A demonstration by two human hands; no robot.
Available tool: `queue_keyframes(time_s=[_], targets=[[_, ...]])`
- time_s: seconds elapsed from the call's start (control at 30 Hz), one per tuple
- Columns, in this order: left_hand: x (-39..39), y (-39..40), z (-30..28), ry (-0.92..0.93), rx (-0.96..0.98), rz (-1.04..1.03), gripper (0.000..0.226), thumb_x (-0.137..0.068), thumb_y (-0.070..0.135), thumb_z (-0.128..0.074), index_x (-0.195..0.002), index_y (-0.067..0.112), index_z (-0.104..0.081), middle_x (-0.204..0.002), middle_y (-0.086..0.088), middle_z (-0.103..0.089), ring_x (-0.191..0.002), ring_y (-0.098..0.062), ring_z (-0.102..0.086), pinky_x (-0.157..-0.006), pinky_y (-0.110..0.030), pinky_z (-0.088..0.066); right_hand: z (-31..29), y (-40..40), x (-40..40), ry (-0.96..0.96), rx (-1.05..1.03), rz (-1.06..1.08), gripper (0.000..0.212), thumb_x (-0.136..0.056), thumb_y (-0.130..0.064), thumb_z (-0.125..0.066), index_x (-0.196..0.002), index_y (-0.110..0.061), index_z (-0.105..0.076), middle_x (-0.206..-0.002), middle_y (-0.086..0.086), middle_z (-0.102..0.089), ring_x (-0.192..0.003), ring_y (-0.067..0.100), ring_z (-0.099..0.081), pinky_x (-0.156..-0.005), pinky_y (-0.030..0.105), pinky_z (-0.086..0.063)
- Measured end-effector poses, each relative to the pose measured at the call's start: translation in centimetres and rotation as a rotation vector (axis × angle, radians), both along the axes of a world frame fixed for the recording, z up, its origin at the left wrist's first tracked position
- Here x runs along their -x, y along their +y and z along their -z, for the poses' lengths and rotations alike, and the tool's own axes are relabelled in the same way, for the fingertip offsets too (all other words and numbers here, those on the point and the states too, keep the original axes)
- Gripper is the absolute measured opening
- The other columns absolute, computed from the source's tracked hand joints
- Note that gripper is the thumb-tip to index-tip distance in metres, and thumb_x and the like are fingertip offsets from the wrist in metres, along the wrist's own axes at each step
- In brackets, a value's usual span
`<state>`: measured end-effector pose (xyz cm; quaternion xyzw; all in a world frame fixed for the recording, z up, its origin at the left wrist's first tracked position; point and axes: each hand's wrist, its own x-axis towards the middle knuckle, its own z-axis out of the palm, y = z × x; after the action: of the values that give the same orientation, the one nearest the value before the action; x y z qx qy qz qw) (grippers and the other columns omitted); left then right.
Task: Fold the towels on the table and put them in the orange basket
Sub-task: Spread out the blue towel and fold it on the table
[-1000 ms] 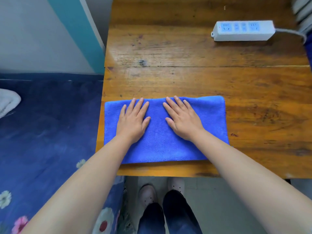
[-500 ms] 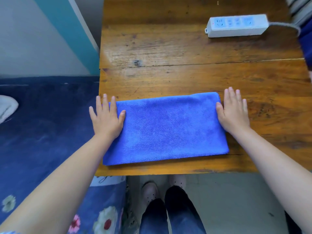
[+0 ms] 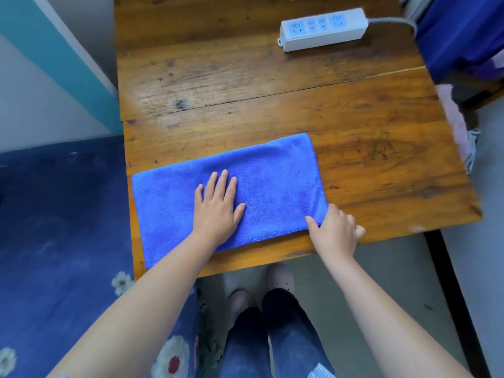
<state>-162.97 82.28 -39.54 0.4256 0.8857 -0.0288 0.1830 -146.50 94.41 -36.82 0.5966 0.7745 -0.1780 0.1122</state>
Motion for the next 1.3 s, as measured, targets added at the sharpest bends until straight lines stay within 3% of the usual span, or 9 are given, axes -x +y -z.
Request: queue_keyframes(time_s=[0.2,0.6,0.67,0.73,0.77,0.97,1.07,1.17,1.3], targets=[[1.6,4.3,-3.0,0.035,-0.126,0.001,0.044,-0.093,0.032,-0.042,-0.131,0.009,-0.042,-0.14,-0.007,-0.039,-0.128,-0.024,-0.034,-0.098,-0.036,-0.028,-0.5,1.8,0.2,0.14,0.049,0.095,0.029,-0.086,-0.026,-0.059,-0.109,-0.009,-0.061,-0.112,0.01,-0.061,-0.111,0.029,-0.046,-0.089,0.037,-0.029],[3.4,18.3,-4.2,-0.393,-0.08,-0.187,0.052,-0.086,0.012,-0.048,-0.137,0.013,-0.036,-0.124,-0.011,-0.055,-0.118,-0.029,-0.048,-0.096,-0.035,-0.042,-1.9,7.4,0.1,0.283,0.261,0.116,0.018,-0.084,-0.028,-0.061,-0.098,-0.017,-0.063,-0.098,0.003,-0.065,-0.101,0.027,-0.054,-0.091,0.035,-0.032],[3.8,19.3,-4.4,-0.444,-0.118,-0.188,0.028,-0.083,0.004,-0.046,-0.106,0.014,-0.058,-0.098,-0.012,-0.06,-0.096,-0.029,-0.052,-0.075,-0.028,-0.044,-2.2,8.4,-0.1,0.325,0.282,0.123,0.009,-0.084,-0.025,-0.061,-0.089,-0.018,-0.061,-0.091,0.002,-0.063,-0.099,0.027,-0.055,-0.092,0.036,-0.033],[4.2,19.9,-5.2,-0.504,-0.184,-0.189,0.02,-0.08,0.0,-0.045,-0.065,0.013,-0.047,-0.066,-0.006,-0.044,-0.07,-0.024,-0.039,-0.052,-0.025,-0.027,-2.5,9.5,-0.2,0.351,0.264,0.116,0.005,-0.084,-0.023,-0.061,-0.085,-0.019,-0.059,-0.087,0.002,-0.061,-0.099,0.028,-0.055,-0.092,0.036,-0.034],[4.5,20.1,-5.7,-0.559,-0.224,-0.203,0.023,-0.079,0.0,-0.045,-0.061,0.014,-0.041,-0.06,-0.003,-0.036,-0.063,-0.022,-0.034,-0.05,-0.025,-0.022,-2.8,10.1,-0.1,0.359,0.24,0.112,0.006,-0.084,-0.023,-0.061,-0.087,-0.017,-0.061,-0.089,0.003,-0.062,-0.1,0.029,-0.055,-0.094,0.037,-0.034],[6.6,19.8,-9.8,-0.741,-0.527,-0.291,0.032,-0.077,-0.008,-0.042,-0.063,0.021,-0.045,-0.062,0.005,-0.047,-0.048,-0.002,-0.045,-0.037,-0.008,-0.03,-5.9,13.7,1.7,0.462,-0.028,-0.005,0.011,-0.081,-0.014,-0.06,-0.09,-0.009,-0.064,-0.099,0.012,-0.066,-0.1,0.034,-0.054,-0.087,0.038,-0.038],[7.9,18.0,-11.6,-0.752,-0.606,-0.28,0.044,-0.075,-0.015,-0.038,-0.073,0.027,-0.05,-0.069,0.006,-0.056,-0.052,0.002,-0.052,-0.043,-0.006,-0.037,-7.8,13.8,3.2,0.55,-0.156,-0.15,0.017,-0.081,-0.01,-0.059,-0.095,-0.005,-0.065,-0.103,0.014,-0.065,-0.104,0.033,-0.052,-0.088,0.04,-0.039],[9.1,15.0,-13.0,-0.717,-0.607,-0.242,0.049,-0.072,-0.021,-0.039,-0.087,0.022,-0.056,-0.074,0.008,-0.058,-0.058,0.004,-0.054,-0.054,-0.011,-0.043,-9.4,11.8,4.0,0.653,-0.254,-0.279,0.014,-0.077,-0.004,-0.061,-0.089,-0.001,-0.067,-0.096,0.016,-0.067,-0.098,0.035,-0.054,-0.084,0.044,-0.041],[9.3,10.2,-13.0,-0.569,-0.486,-0.157,0.037,-0.072,-0.022,-0.044,-0.084,0.009,-0.06,-0.055,0.012,-0.052,-0.038,0.007,-0.045,-0.039,-0.002,-0.03,-9.8,6.7,3.5,0.75,-0.244,-0.416,0.009,-0.065,0.008,-0.066,-0.072,0.002,-0.066,-0.075,0.017,-0.066,-0.079,0.036,-0.058,-0.069,0.044,-0.042]])
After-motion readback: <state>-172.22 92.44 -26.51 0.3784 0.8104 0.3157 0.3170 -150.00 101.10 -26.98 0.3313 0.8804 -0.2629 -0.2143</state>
